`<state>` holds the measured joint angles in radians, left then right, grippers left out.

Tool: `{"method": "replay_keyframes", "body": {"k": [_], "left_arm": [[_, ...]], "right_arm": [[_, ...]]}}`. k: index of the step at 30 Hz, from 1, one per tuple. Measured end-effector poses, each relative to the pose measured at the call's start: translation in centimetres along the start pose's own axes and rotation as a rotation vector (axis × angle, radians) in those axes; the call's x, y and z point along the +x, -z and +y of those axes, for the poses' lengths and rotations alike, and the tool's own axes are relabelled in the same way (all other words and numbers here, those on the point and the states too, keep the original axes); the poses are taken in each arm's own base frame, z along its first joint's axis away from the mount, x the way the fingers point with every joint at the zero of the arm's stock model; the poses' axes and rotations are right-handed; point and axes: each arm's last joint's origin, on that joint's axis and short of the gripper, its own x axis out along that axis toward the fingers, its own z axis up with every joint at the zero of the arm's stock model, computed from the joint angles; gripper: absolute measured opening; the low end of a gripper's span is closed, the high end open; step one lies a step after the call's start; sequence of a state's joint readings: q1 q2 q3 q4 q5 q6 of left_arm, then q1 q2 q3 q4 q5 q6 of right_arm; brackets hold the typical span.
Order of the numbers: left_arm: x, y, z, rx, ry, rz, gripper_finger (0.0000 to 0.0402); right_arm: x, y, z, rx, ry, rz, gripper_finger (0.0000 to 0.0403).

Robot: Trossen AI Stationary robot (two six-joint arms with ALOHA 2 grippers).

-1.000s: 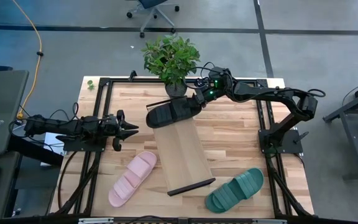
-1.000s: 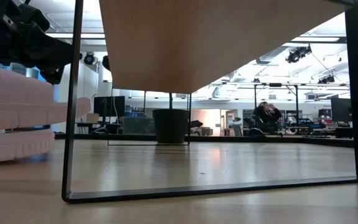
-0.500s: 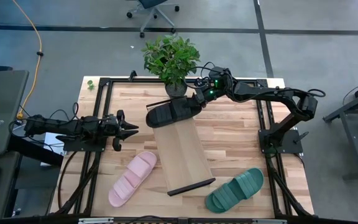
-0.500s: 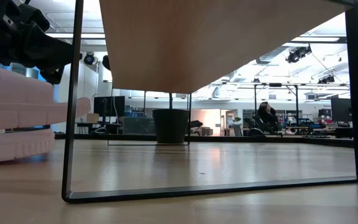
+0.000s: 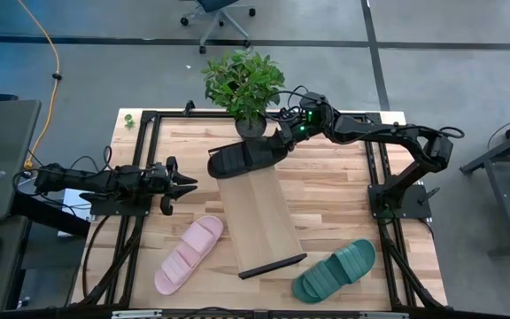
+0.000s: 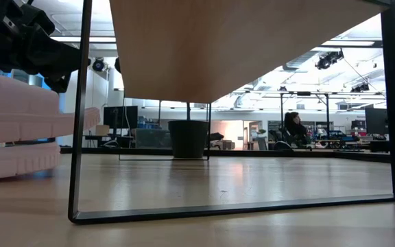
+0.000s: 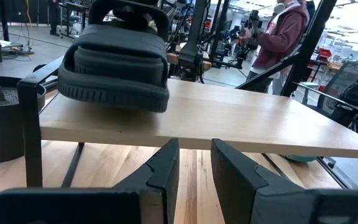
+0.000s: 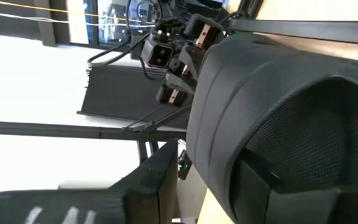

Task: Pick and place slides into the shelf
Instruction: Put the black slides on the shelf

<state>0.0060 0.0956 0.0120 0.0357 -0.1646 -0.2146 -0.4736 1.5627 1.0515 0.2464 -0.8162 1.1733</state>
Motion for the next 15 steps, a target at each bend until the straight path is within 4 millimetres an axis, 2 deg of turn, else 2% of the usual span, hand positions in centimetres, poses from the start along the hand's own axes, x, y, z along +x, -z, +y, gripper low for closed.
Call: {"method": "replay_keyframes", "body": {"k": [15], "left_arm": [[0.00,0.01,0.00,0.000,0.000,0.000,0.0083]], "right_arm": [[0.05,0.20,-0.25,0.024,0.021,0.016,0.0114]]}}
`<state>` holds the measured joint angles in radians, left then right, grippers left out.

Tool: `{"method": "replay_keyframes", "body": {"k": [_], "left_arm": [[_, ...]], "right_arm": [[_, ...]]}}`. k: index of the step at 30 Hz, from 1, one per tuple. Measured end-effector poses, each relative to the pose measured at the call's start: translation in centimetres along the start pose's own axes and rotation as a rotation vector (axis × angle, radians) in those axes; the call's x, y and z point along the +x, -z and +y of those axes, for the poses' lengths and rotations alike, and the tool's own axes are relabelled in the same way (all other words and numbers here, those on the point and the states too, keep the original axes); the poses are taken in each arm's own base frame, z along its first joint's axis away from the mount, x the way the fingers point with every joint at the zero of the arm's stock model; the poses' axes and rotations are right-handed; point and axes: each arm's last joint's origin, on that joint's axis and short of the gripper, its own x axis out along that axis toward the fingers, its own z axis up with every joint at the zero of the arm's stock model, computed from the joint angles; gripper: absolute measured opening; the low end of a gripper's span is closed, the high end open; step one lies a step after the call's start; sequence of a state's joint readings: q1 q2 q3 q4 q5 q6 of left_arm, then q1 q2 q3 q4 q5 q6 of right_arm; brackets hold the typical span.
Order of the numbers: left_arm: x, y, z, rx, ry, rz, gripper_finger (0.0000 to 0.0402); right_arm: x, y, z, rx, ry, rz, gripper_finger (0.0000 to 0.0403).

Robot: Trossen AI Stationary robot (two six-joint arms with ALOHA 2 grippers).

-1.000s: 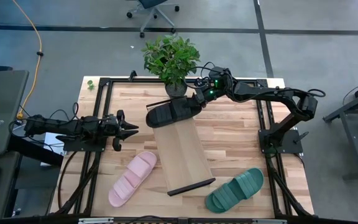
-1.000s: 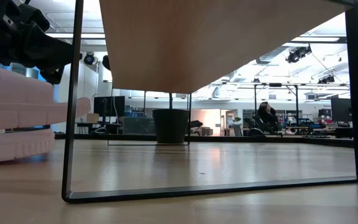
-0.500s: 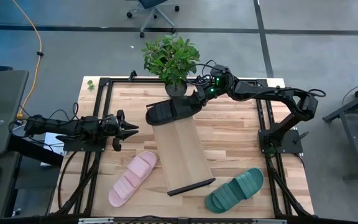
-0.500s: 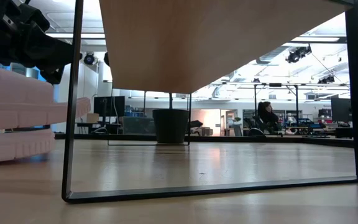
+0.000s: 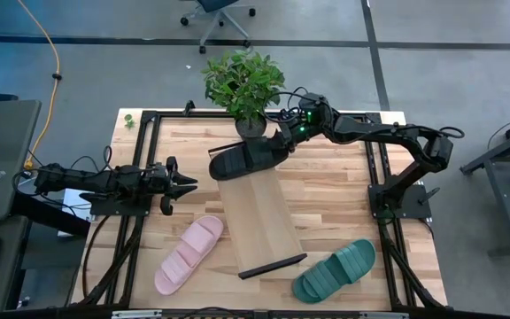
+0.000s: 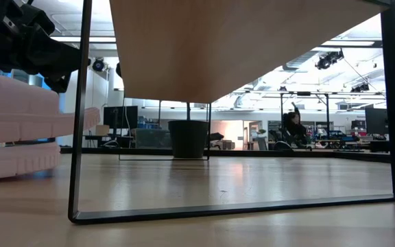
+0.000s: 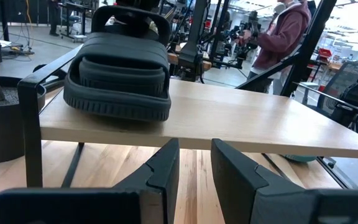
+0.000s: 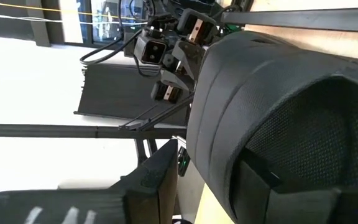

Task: Pick and place slides into the shelf
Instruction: Put the black slides on the shelf

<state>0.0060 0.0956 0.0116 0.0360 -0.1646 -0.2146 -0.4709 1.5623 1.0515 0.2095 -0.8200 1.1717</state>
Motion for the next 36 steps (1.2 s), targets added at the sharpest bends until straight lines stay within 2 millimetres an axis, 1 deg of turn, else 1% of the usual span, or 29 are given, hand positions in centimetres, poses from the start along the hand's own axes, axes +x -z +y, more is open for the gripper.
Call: {"method": "replay_keyframes", "body": {"k": [6,10,16,18,27,31,36], "left_arm": [[0.0,0.0,0.0,0.000,0.000,0.000,0.0083],[0.0,0.0,0.0,0.000,0.000,0.000,0.0083],[0.0,0.0,0.0,0.000,0.000,0.000,0.0083],[0.0,0.0,0.0,0.000,0.000,0.000,0.0083],[0.0,0.0,0.0,0.000,0.003,0.000,0.0083],[0.0,0.0,0.0,0.000,0.003,0.001,0.0083],[0.0,0.0,0.0,0.000,0.003,0.001,0.0083]], "right_arm": [[0.0,0.0,0.0,-0.011,-0.003,0.003,0.0114],[0.0,-0.1,0.4,-0.022,-0.039,0.013,0.0114],[0.0,0.0,0.3,-0.004,-0.026,0.010,0.0114],[0.0,-0.1,0.4,-0.028,-0.033,0.006,0.0114],[0.0,0.0,0.1,-0.014,0.041,-0.007,0.0114],[-0.1,-0.3,1.0,-0.050,0.065,0.001,0.0114],[-0.7,-0.9,2.0,-0.080,0.143,-0.006,0.0114]]}}
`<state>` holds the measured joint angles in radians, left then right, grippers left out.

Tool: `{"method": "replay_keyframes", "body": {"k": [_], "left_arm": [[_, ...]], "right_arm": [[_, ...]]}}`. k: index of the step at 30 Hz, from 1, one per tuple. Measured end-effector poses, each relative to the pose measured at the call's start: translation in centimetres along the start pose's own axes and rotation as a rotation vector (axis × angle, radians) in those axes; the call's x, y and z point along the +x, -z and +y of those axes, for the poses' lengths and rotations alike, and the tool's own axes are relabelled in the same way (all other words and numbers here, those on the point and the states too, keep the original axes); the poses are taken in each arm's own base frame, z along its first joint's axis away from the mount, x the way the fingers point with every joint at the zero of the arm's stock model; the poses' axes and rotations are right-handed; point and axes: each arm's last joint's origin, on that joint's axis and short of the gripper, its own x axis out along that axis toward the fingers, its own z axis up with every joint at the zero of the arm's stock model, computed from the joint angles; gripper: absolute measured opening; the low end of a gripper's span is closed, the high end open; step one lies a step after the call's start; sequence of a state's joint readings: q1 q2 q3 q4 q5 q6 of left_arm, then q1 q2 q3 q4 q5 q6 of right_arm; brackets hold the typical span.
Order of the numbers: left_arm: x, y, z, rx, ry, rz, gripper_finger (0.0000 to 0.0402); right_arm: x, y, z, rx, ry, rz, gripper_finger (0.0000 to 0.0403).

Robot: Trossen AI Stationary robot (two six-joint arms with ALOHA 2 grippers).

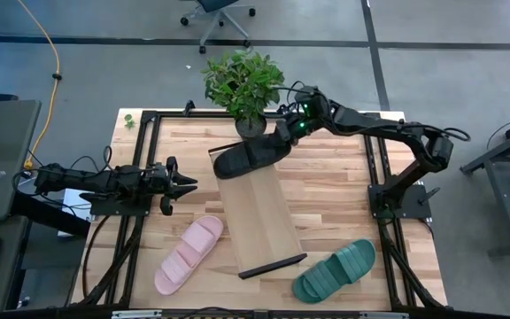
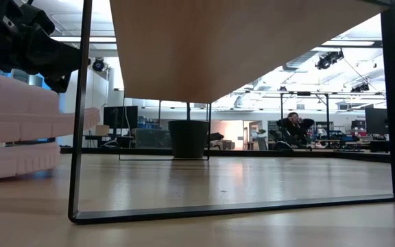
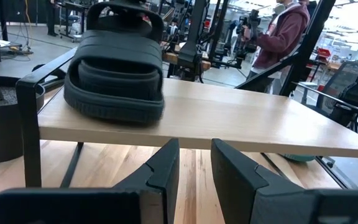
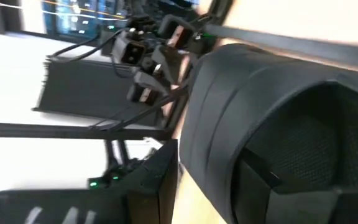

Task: Pick and place slides into the shelf
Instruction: Put the black slides on the shelf

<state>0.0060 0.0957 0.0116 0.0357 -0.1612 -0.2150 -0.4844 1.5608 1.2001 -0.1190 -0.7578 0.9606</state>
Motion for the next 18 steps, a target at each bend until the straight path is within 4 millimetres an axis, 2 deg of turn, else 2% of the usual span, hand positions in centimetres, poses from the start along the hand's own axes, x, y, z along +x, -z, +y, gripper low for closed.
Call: {"method": "replay_keyframes", "body": {"k": [7,18], "left_arm": [[0.0,0.0,0.0,0.000,0.000,0.000,0.0083],[0.0,0.0,0.0,0.000,0.000,0.000,0.0083]], "right_arm": [[-0.5,-0.2,1.1,-0.048,0.079,0.003,0.0114],[0.7,1.2,1.3,-0.082,0.177,0.002,0.0114]]}}
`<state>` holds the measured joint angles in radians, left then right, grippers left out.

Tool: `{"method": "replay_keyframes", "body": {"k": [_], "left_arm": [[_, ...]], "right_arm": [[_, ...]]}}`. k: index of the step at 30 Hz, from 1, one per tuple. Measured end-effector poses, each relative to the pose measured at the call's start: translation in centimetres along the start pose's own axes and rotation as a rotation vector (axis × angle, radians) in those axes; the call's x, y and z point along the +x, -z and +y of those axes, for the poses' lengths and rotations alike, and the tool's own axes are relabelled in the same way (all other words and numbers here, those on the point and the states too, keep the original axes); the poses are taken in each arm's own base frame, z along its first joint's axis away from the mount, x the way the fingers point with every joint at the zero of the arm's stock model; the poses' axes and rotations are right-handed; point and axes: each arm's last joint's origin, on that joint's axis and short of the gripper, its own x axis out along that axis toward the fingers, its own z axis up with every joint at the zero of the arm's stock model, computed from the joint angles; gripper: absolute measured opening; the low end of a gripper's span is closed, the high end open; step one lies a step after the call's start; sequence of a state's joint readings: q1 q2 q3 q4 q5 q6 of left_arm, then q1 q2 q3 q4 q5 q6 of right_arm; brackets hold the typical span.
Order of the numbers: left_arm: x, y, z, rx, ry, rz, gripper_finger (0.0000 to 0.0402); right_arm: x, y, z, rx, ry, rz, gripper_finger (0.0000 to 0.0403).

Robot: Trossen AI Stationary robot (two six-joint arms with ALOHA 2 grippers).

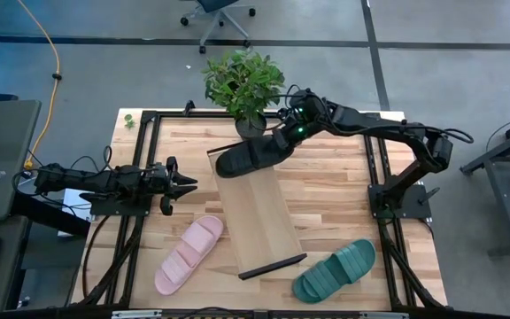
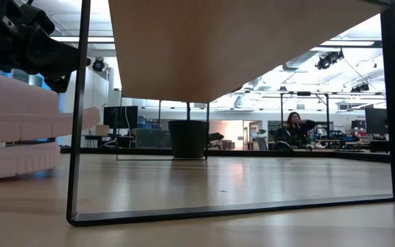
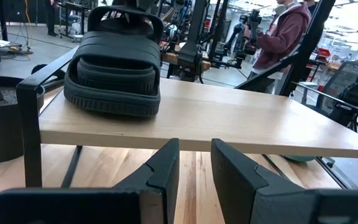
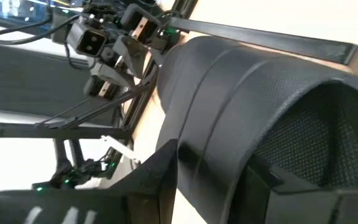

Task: Pick and place slides into the shelf
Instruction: Put the black slides on the shelf

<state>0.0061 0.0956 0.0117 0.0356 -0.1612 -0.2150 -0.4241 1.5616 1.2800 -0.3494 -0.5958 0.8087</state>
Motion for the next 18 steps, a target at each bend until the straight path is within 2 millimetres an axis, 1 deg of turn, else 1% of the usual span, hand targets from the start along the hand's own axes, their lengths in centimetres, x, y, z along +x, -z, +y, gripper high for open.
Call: {"method": "replay_keyframes", "body": {"k": [11,18], "left_arm": [[0.00,0.00,-0.03,0.000,0.009,0.002,0.0083],[0.00,0.02,-0.07,-0.001,0.025,0.007,0.0083]], "right_arm": [[0.54,0.58,0.43,-0.035,0.049,-0.025,0.0114],[0.42,0.46,0.76,-0.047,0.034,-0.019,0.0115]]}}
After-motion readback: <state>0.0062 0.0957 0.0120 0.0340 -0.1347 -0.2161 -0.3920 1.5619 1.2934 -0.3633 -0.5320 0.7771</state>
